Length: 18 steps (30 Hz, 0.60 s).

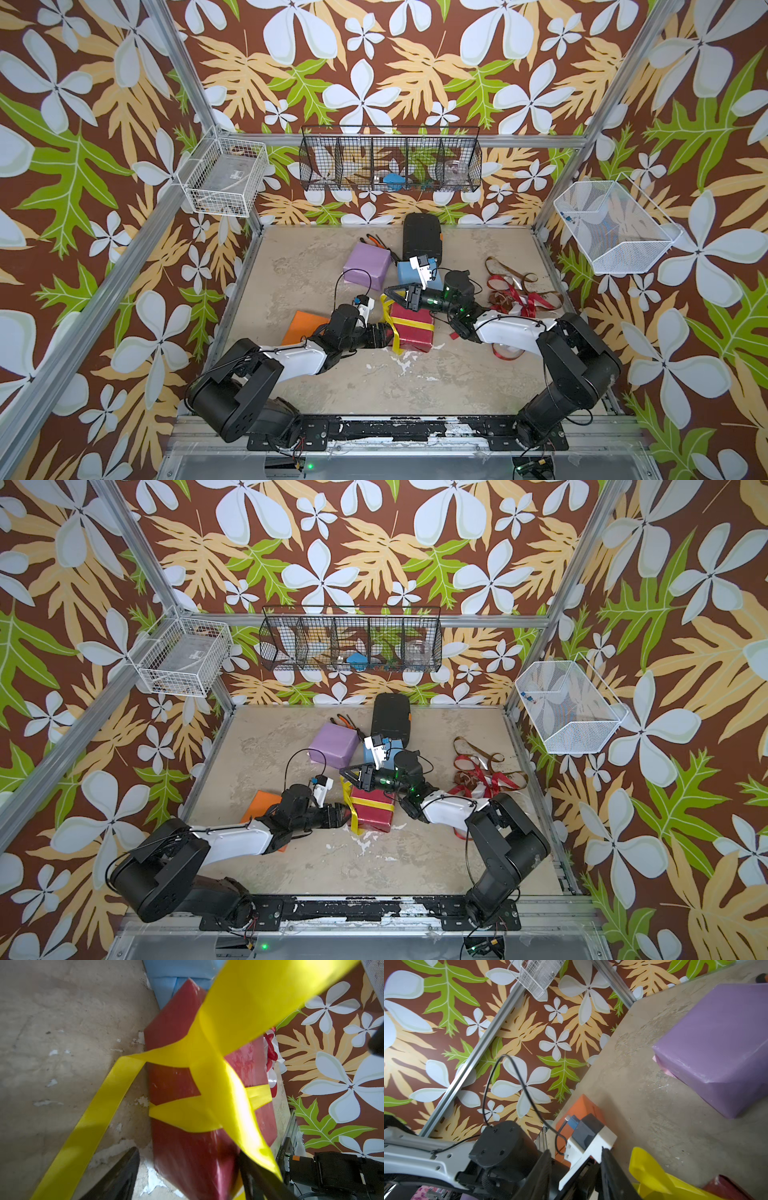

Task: Untie the ribbon bows on the gift boxes
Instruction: Untie the ribbon from the gift box.

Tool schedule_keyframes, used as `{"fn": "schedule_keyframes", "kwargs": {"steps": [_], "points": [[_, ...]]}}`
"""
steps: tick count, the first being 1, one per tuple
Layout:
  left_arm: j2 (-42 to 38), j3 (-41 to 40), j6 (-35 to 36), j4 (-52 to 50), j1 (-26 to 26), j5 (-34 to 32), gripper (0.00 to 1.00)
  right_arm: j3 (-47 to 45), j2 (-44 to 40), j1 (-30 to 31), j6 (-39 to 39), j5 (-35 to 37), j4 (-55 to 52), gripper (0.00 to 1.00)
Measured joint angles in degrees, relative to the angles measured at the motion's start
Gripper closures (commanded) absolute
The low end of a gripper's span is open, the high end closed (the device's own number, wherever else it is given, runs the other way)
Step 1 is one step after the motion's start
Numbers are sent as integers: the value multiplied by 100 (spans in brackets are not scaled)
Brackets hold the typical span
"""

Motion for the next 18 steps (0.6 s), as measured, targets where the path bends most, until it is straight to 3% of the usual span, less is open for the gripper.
{"fn": "schedule_keyframes", "kwargs": {"steps": [8, 18], "points": [[-577, -234, 4, -181, 0, -24, 20, -15, -649, 15, -1189, 859, -2138, 54], [-1622, -446, 2, -841, -4, -452, 15, -540, -728, 481, -1644, 802, -2881, 50]]}}
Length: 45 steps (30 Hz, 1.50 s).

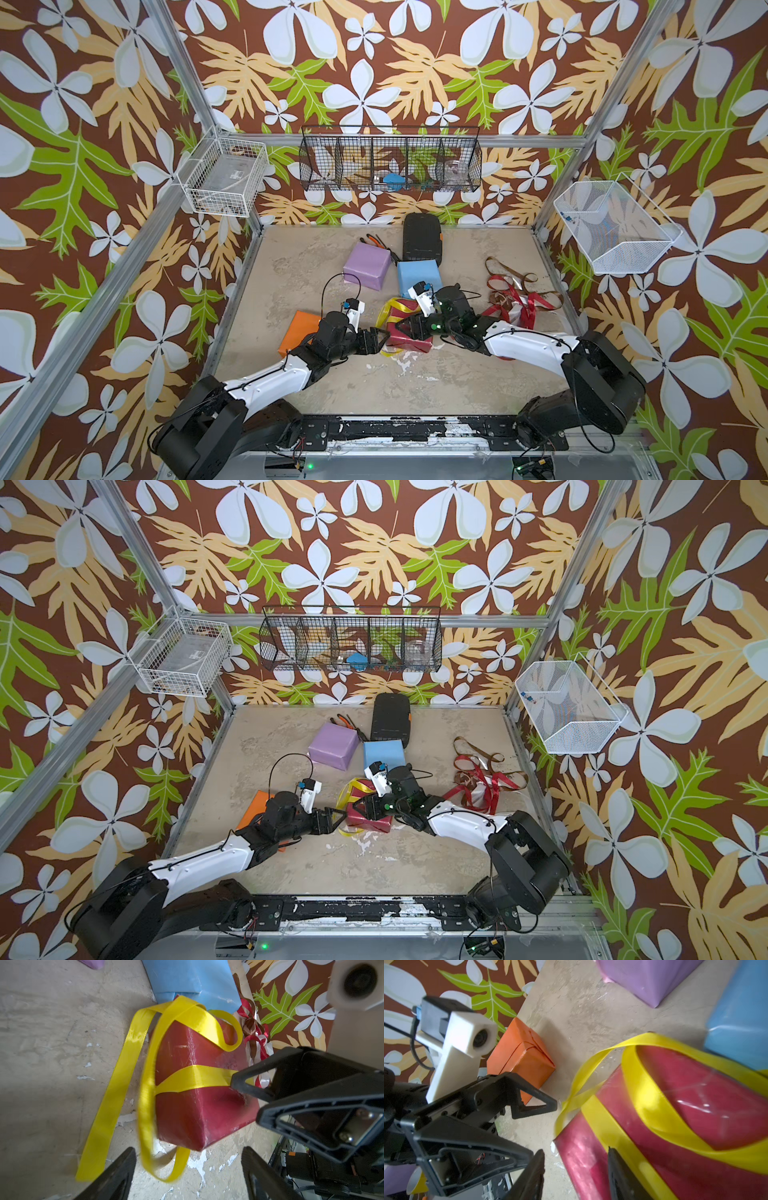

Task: Untie the ribbon bows on the gift boxes
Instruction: Untie the ribbon from the gift box.

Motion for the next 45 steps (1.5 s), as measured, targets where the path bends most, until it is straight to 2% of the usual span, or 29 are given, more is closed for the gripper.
{"fn": "schedule_keyframes", "kwargs": {"steps": [3, 7, 9, 19, 22, 25, 33, 37, 41, 45], "points": [[-280, 31, 0, -332, 0, -302, 11, 210, 289, 79, -9, -28, 87, 50], [-627, 96, -2, -761, 44, -743, 0, 608, 730, 120, -4, -39, 151, 49], [-732, 96, -13, -907, 109, -916, 0, 780, 850, 122, -7, 50, 111, 48], [-780, -50, -55, -1040, 201, -1010, 0, 1381, 1139, -2, -234, 1720, -402, 43], [-752, -90, -133, -986, 201, -927, 0, 1681, 1373, -136, -391, 2122, -468, 42], [-675, -101, -151, -881, 205, -798, 1, 2026, 1530, -286, -560, 2238, -730, 42], [-433, -103, -498, -409, 181, -118, 4, 1738, 667, -496, -1088, 2280, -1102, 39], [-592, -179, -745, -275, 63, 33, 5, 1266, 157, -715, -1213, 2446, -1340, 35], [-844, -343, -960, -184, -31, 57, 5, 855, -192, -793, -1246, 2675, -1416, 35], [-955, -577, -1311, 142, -151, 175, 5, 605, -195, -846, -1464, 2365, -1320, 29]]}}
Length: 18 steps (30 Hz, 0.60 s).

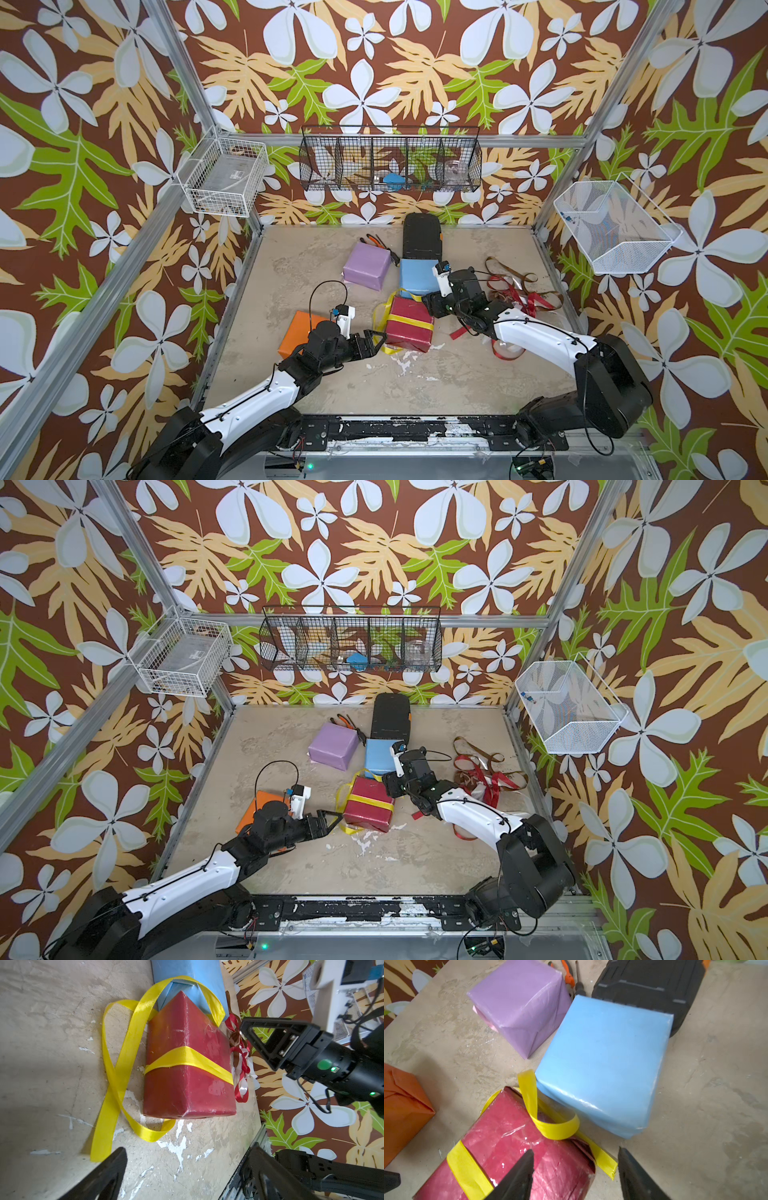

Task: Untie the ribbon bows on the gift boxes
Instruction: Untie the ribbon from the gift box, then adjust the gift box at the center of the board.

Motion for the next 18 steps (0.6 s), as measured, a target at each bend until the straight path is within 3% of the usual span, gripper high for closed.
{"fn": "schedule_keyframes", "kwargs": {"steps": [3, 10, 18], "points": [[118, -111, -317, 376, -203, 63, 4, 175, 286, -2, -214, -356, 33, 22], [918, -103, -1010, 1399, -719, 50, 0, 632, 1043, -402, -413, -1453, -24, 21], [1694, 17, -1403, 2319, -817, -295, 0, 2, 754, -463, -98, -2647, 129, 25]]}}
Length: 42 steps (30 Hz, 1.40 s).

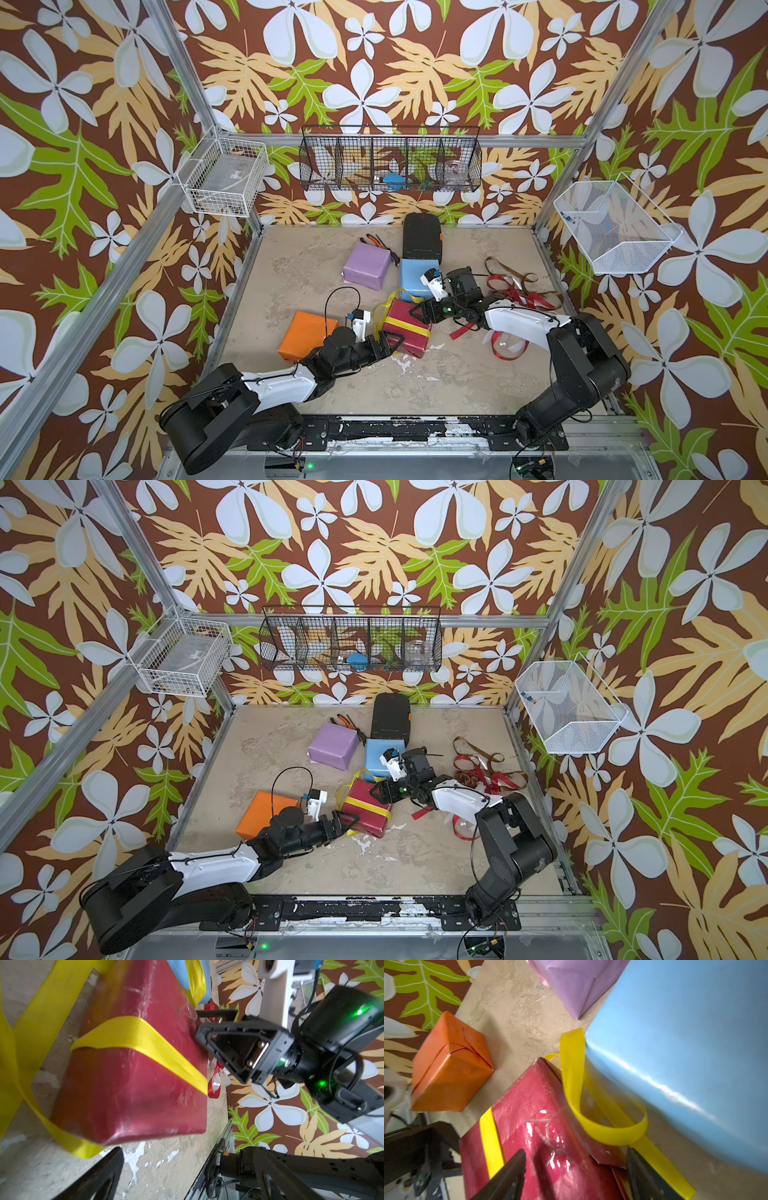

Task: Untie the ribbon bows on the gift boxes
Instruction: Adjust the gift box at the center of the board, then pull the ribbon from the gift box.

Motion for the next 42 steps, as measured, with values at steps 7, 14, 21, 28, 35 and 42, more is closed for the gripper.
{"fn": "schedule_keyframes", "kwargs": {"steps": [7, 14, 21, 28, 35, 42], "points": [[433, 310, 63, 74, 96, -396, 0, -839, -485, -9, 581, -437, 531, 27], [570, 341, 229, 39, 483, -415, 0, -1585, -894, 63, 1307, -957, 1126, 27], [-98, 678, 839, -1078, 669, -374, 0, -1119, -1456, 76, 1082, -304, 273, 27], [-750, 992, 1703, -2363, 680, -1054, 8, -466, -1519, 330, 822, 293, -426, 44], [-299, 813, 1853, -2415, 680, -1014, 21, 9, -870, 1123, 828, 503, -767, 52], [-131, 680, 1851, -2170, 680, -903, 17, 839, -413, 1956, 946, 1888, -1482, 50]]}}
